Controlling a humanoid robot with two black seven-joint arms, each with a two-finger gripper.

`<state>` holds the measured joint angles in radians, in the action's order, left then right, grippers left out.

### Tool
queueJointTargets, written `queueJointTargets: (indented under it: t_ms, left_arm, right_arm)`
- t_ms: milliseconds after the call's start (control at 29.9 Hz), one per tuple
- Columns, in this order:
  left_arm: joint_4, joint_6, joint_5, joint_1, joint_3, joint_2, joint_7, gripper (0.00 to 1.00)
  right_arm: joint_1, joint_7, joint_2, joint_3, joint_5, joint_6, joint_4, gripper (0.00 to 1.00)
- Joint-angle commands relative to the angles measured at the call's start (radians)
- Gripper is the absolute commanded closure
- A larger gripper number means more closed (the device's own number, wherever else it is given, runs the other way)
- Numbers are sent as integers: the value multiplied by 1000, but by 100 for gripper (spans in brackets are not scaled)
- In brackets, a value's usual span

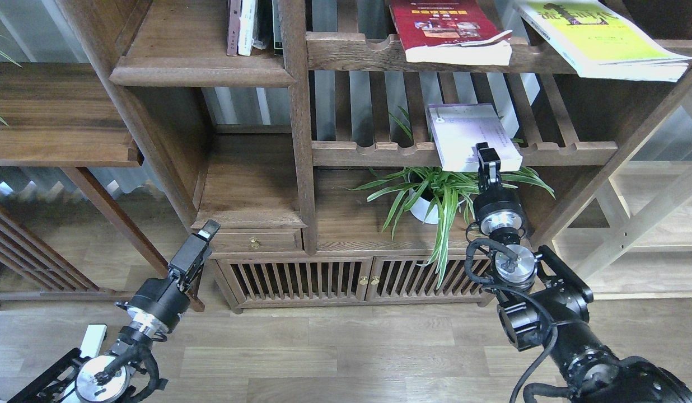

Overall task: Organize books on shelf
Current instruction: 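Grasp the white book's edge with the right gripper and tilt it out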

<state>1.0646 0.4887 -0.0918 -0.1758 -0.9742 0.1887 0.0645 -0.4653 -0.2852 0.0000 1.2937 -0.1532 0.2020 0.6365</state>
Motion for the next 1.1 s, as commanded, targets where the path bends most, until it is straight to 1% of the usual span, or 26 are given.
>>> queueJointTargets:
  t_ms: [0,100,134,234,267,468,802,1070]
  left_arm:
    - [0,0,-2,1,0,0,0,0]
    - [0,0,-5,1,0,6,0,0]
    - [0,0,-5,1,0,9,0,0]
    - [0,0,-11,1,0,14,2,0]
    - [-2,0,-16,1,0,14,0,0]
    - [-3,0,-20,1,0,12,0,0]
    - [-38,0,-20,1,3,12,-5,0]
    - [-43,0,-20,-2,18,14,-8,0]
  right_arm:
    - [2,-2,0,-4,3,5,2,77]
    - [7,-2,0,-5,4,13,3,83]
    - [8,-3,0,-5,4,20,5,87]
    - [10,-2,0,-10,8,59,6,95]
    - [11,-2,0,-13,11,72,6,95]
    - [34,-2,0,-53,12,123,17,95]
    - [138,3,0,-60,15,198,68,96]
    - [226,12,0,-59,14,281,115,96]
